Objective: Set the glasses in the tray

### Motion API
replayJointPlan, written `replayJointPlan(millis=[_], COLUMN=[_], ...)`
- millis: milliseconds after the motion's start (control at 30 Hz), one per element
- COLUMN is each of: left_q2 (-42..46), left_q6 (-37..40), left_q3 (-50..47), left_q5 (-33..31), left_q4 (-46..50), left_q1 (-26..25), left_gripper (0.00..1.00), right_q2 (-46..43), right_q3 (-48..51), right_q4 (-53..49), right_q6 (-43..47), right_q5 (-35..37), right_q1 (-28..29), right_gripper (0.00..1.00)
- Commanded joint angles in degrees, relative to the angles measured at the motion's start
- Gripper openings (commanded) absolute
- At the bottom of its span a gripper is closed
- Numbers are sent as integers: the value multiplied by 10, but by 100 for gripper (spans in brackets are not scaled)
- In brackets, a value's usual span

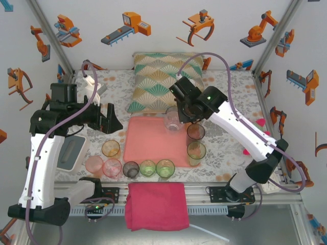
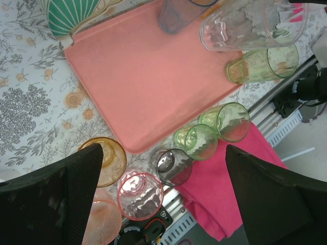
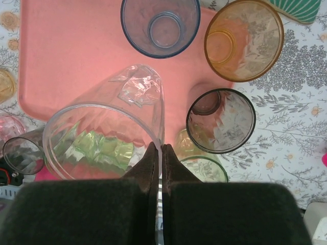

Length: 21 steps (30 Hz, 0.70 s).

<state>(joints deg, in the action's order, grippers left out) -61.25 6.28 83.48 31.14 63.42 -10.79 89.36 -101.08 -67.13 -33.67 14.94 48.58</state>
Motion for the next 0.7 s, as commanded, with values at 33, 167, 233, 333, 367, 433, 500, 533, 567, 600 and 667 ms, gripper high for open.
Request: replayJointPlan(millis=[33,167,233,333,367,433,500,533,567,600,667], left_q2=[12,16,19,19,19,19,19,19,19,19,21], left_q6=[7,9,9,11,12,12,12,12,13,13,13], left_q3=[-10,-16,-17,-17,-17,-17,-18,-19,-21,-23,-24], left_q5=[12,15,18,18,18,19,20,21,22,23,24], left_q4=[-1,1,3,3,4,5,5,5,5,5,4], left_q1=[3,4,3,3,3,4,3,3,3,3,3], left_gripper=[97,97,97,97,97,97,97,97,97,97,97], right_q2=[-21,-16,-14,-13,-13,-12,-12,-14,-14,-13,-11], right_q3=[15,35,49,67,72,81,94,102,109,116,124], right_q4=[45,56,67,80,83,86,94,101,105,109,112], right_q6=[-17,-20,-26,-29,-31,-35,-38,-40,-42,-44,-47], right_q5=[8,13,10,10,10,11,7,5,4,6,8], right_q1=[7,9,11,13,13,13,13,13,13,13,13], right_gripper=[0,0,0,0,0,0,0,0,0,0,0])
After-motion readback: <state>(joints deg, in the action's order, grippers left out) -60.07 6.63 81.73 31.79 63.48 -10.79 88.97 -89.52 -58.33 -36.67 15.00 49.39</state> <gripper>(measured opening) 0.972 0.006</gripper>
